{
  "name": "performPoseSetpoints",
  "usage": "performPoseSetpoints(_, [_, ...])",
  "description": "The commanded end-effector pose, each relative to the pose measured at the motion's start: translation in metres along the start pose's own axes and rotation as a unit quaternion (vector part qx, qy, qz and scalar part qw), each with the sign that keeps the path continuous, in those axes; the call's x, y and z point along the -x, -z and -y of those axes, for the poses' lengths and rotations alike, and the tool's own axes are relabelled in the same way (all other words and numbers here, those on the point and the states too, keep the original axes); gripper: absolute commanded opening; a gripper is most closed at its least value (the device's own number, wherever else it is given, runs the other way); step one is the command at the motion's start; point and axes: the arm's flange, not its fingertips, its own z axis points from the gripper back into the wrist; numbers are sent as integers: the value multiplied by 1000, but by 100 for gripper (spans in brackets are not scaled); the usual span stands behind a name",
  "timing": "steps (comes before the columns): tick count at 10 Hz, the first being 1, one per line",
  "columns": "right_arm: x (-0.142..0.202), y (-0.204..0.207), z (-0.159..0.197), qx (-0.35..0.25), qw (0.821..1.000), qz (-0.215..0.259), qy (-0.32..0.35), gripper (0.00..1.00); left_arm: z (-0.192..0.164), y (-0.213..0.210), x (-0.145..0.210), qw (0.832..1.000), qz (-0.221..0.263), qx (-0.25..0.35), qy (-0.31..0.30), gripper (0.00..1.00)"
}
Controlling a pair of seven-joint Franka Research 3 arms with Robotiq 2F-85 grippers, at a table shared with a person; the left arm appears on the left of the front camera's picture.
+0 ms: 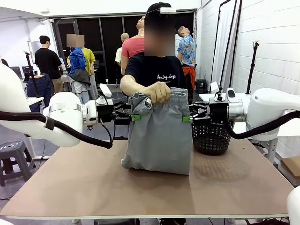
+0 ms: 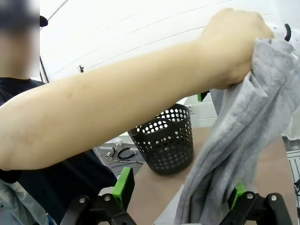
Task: Fold the training pants.
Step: Release the ends of the Training pants and then grab the overlapped ends.
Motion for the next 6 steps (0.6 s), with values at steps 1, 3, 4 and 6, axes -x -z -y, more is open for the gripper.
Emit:
performPoseSetpoints(1, [3, 7, -9, -7, 1000, -2, 15, 100, 7, 2, 6, 1000, 17, 14, 12, 100])
performPoseSetpoints(3, [2, 10, -10, -52, 998, 11, 35, 100, 6, 4, 8, 998, 35, 56, 8, 100])
performPoseSetpoints(4, [2, 8, -11, -74, 996, 12, 46, 100, 5, 3, 8, 996, 43, 79, 6, 100])
performPoseSetpoints(6, [1, 4, -12, -88, 995, 5, 46, 100, 1, 0, 9, 994, 49, 99, 4, 100])
